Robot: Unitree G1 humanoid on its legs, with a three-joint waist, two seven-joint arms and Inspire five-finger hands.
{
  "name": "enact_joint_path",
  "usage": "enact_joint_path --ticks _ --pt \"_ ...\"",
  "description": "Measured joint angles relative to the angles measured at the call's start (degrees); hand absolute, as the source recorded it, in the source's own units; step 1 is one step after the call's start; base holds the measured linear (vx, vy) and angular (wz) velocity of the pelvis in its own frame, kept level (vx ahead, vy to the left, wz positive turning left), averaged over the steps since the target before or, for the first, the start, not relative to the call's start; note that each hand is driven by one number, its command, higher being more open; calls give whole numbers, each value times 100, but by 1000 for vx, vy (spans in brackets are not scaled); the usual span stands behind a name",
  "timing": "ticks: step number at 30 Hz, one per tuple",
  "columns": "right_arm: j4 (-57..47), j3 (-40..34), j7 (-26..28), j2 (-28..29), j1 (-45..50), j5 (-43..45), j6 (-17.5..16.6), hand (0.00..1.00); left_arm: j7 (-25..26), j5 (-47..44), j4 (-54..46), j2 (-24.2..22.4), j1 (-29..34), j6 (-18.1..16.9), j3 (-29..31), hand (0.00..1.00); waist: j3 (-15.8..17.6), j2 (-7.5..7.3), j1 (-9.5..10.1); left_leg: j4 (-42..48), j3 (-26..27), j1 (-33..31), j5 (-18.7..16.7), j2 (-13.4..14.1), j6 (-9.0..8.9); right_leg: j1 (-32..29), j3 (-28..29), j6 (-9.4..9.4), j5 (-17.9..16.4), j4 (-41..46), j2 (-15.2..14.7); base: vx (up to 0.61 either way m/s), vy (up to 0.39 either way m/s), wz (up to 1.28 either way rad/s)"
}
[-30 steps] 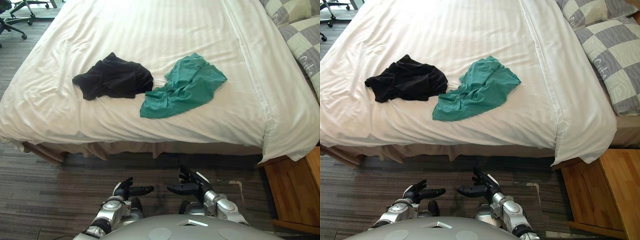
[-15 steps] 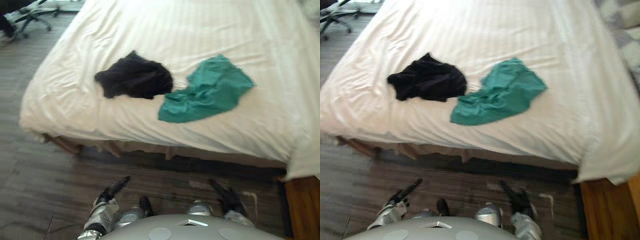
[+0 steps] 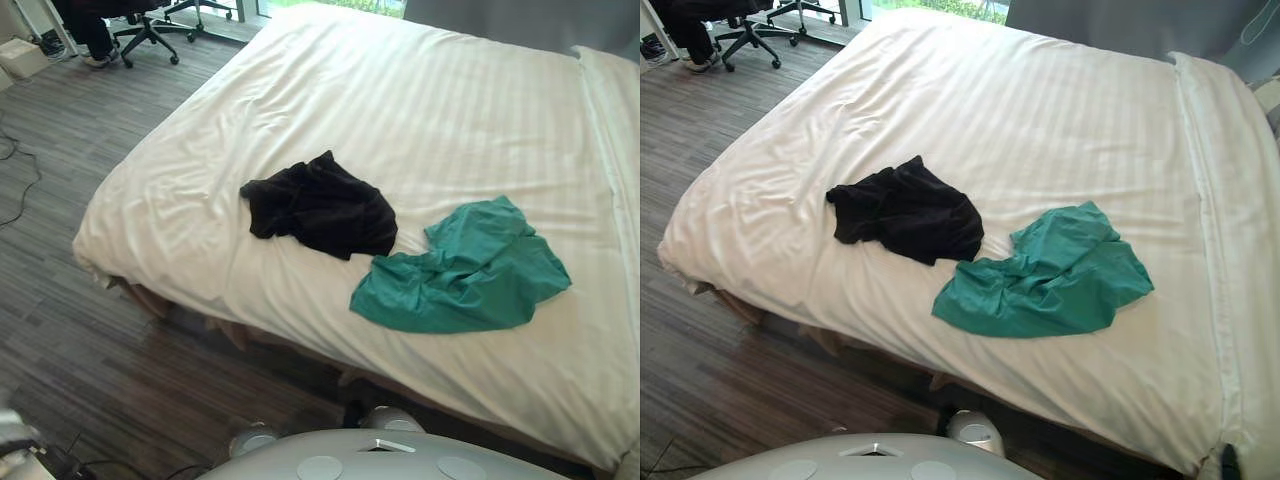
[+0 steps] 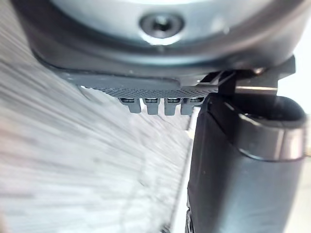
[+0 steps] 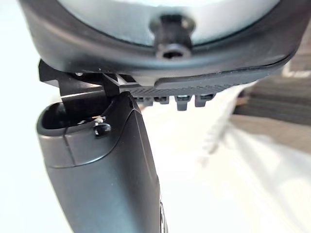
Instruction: Tidy up the quilt and then pick up the clothes from the bed and put them into the laundry hamper
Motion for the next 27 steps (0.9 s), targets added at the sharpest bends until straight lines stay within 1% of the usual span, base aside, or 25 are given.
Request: enact_joint_path --ticks 1,2,3,4,5,6,7,9,10,11,12,13,14,15,17,18,19,20,21,22,23,24,25,26,27 --pt "-43 24 44 -264 -68 20 -22 100 -34 1 -60 351 -41 -187 -88 100 -30 -10 77 81 -16 -24 -221 141 63 37 218 -90 25 11 65 310 76 -98" --pt "-144 22 161 -407 -106 7 -33 100 -60 1 -81 722 -281 -283 -180 100 -10 -55 156 -294 4 -29 -427 131 111 35 469 -99 21 22 23 228 114 -98" --pt "-207 20 211 -444 -150 3 -34 100 -77 2 -142 891 -407 -295 -202 100 15 -107 178 -579 5 -30 -469 85 129 34 567 -98 22 29 -42 143 90 -73" --pt "-303 4 296 -471 -237 -11 -46 100 -128 18 -231 1119 -566 -379 -243 100 31 -185 173 -1168 -28 -16 -432 -1 110 23 729 -83 28 43 -145 108 167 -77" --pt "-303 -56 483 -571 -343 -28 -62 100 -135 99 -368 1375 -691 -473 -364 100 19 -158 185 -2255 -167 139 33 -123 73 -23 966 -25 44 60 -196 89 190 -92" --pt "-305 -112 622 -714 -384 -49 -65 100 -132 289 -416 1555 -784 -544 -470 100 16 36 199 -2744 -335 206 945 -59 80 -40 1123 129 18 19 -128 89 297 -104" --pt "-279 -201 708 -810 -430 -44 -84 100 -129 432 -490 1690 -846 -593 -554 100 -1 167 225 -2814 -411 343 956 -36 -424 -35 1294 337 -11 -24 -109 77 290 -82" --pt "92 -581 786 -789 -497 19 -201 100 -181 479 -562 2216 -1378 -615 -1228 100 -152 123 108 -3429 -182 646 996 -436 -365 -22 1468 537 121 -253 -399 90 275 -53" --pt "165 -679 781 -769 -505 31 -264 100 -224 479 -561 2368 -1580 -598 -1433 100 -168 99 94 -3568 -96 735 1024 -552 -334 -5 1552 614 176 -334 -449 63 219 -45" --pt "191 -727 774 -736 -501 56 -479 100 -307 466 -557 2620 -1985 -583 -1860 100 -222 -4 56 -3753 50 896 1056 -690 -289 83 1649 661 271 -440 -528 35 174 -44" --pt "140 -681 793 -741 -514 60 -696 100 -406 452 -556 2809 -2256 -534 -2214 100 -224 -5 7 -3875 132 1035 1074 -776 -259 147 1685 702 307 -492 -581 26 210 -55" --pt "-105 -382 794 -756 -513 81 -990 100 -590 419 -558 3063 -2566 -457 -2719 100 -246 -22 -62 -3994 268 1182 1068 -857 -247 162 1748 751 337 -495 -626 3 133 -45" --pt "-344 -176 790 -759 -486 102 -1114 100 -695 410 -583 3190 -2671 -441 -2936 100 -253 -19 -105 -4032 330 1224 1056 -889 -227 148 1766 773 354 -495 -642 -22 125 -54" --pt "-1030 261 787 -796 -387 124 -1288 100 -875 399 -760 3372 -2724 -429 -3218 100 -287 19 -218 -4127 439 1260 1040 -943 -200 79 1827 796 388 -486 -664 -32 53 -43" --pt "-2270 863 753 -1097 -282 -16 -1469 100 -1125 404 -1355 3365 -2755 -403 -3445 100 -329 50 -420 -4183 551 1268 1024 -1013 -171 -21 1866 814 428 -453 -701 -35 31 -33" --pt "-2578 1011 755 -1214 -279 -73 -1536 100 -1192 421 -1525 3341 -2754 -393 -3497 100 -328 47 -484 -4176 563 1269 1020 -1021 -165 -22 1857 828 441 -454 -711 -50 -14 -14" --pt "-3168 1266 777 -1430 -277 -236 -1701 100 -1309 454 -1829 3232 -2749 -383 -3600 100 -327 41 -586 -4161 565 1268 1017 -1017 -161 -21 1806 810 476 -457 -711 -48 -38 1" --pt "-3721 1466 786 -1576 -335 -411 -1854 100 -1385 528 -2101 3003 -2743 -359 -3642 100 -323 15 -675 -4132 517 1247 1013 -1008 -155 -33 1671 803 478 -393 -715 -62 -70 7" --pt "-3969 1546 780 -1604 -407 -520 -1918 100 -1397 575 -2221 2824 -2744 -349 -3653 100 -320 11 -701 -4096 477 1226 1003 -996 -138 -68 1624 791 466 -300 -714 -61 -75 20" --pt "-4430 1787 726 -1620 -612 -745 -1981 100 -1415 711 -2430 2388 -2727 -303 -3671 100 -319 2 -748 -4026 365 1168 986 -989 -109 -204 1519 640 363 8 -719 -67 -70 27" --pt "-4732 2039 655 -1618 -794 -985 -1984 100 -1412 772 -2636 2058 -2628 -193 -3674 100 -317 -11 -803 -3969 290 1132 984 -996 -96 -304 1469 590 293 237 -744 -79 -44 31" --pt "-5100 2425 577 -1611 -929 -1335 -1890 100 -1404 944 -2929 1629 -2430 -39 -3726 100 -321 -46 -798 -3963 249 1124 999 -1021 -72 -341 1383 555 270 329 -779 -66 -16 21" --pt "-5281 2623 566 -1604 -950 -1484 -1823 100 -1391 964 -3090 1441 -2312 48 -3788 100 -333 -79 -777 -3963 241 1117 1006 -1037 -63 -328 1347 555 269 300 -801 -71 -15 14" --pt "-5713 3001 588 -1571 -956 -1825 -1600 100 -1363 1191 -3377 1076 -2074 246 -3871 100 -362 -134 -728 -3964 205 1069 1024 -1069 -38 -283 1271 560 271 156 -840 -48 -16 9" --pt "-5971 3275 607 -1551 -976 -2007 -1444 100 -1363 1304 -3464 876 -1946 382 -3971 100 -370 -162 -693 -3968 187 1035 1041 -1084 -23 -241 1250 647 330 4 -856 -54 -26 6"
